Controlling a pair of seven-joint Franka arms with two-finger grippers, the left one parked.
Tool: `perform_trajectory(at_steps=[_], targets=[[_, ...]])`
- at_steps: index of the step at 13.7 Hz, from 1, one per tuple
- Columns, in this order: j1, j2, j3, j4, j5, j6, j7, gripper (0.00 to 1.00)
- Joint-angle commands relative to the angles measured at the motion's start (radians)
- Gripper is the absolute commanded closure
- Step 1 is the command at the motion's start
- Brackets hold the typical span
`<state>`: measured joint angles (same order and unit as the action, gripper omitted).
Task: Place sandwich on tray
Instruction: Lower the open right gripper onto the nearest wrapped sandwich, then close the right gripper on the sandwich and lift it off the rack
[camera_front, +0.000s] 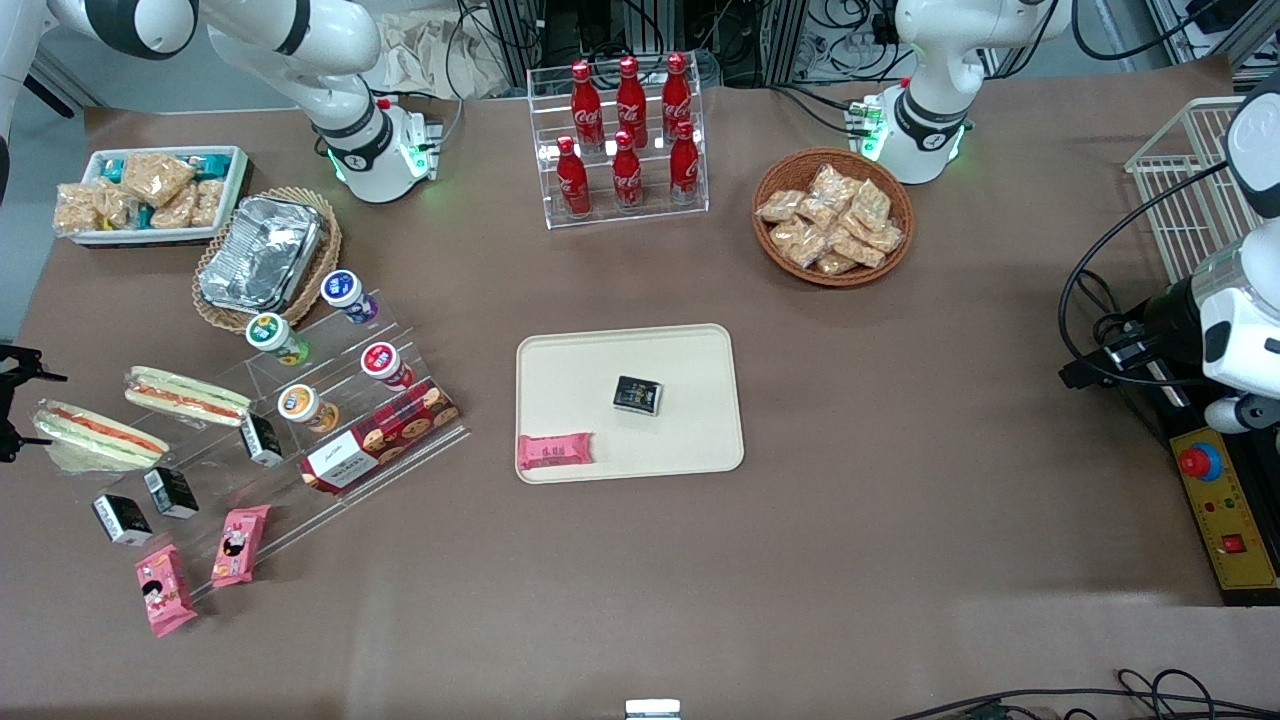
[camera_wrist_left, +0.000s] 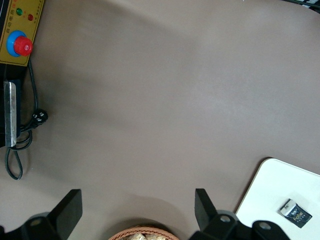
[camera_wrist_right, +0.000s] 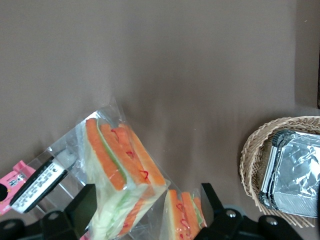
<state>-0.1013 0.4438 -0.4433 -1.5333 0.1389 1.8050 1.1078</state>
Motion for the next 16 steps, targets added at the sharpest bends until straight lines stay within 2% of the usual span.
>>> perform_trajectory(at_steps=[1,5,7,8,10,11,13,16], targets=[[-0.005,0.006,0.002,-0.010,0.033,0.039,-0.008,0.07],[-0.006,0.016,0.002,-0.040,0.077,0.100,-0.013,0.08],[-0.006,0.016,0.002,-0.045,0.080,0.103,-0.013,0.19],[-0.006,0.016,0.002,-0.045,0.080,0.103,-0.013,0.20],[0.003,0.016,0.003,-0.042,0.080,0.103,-0.008,0.41],[0.006,0.015,0.003,-0.041,0.080,0.103,-0.005,0.45],[0.006,0.010,0.005,-0.034,0.080,0.100,-0.009,0.61],[0.006,-0.002,0.005,-0.024,0.131,0.099,-0.003,0.64]])
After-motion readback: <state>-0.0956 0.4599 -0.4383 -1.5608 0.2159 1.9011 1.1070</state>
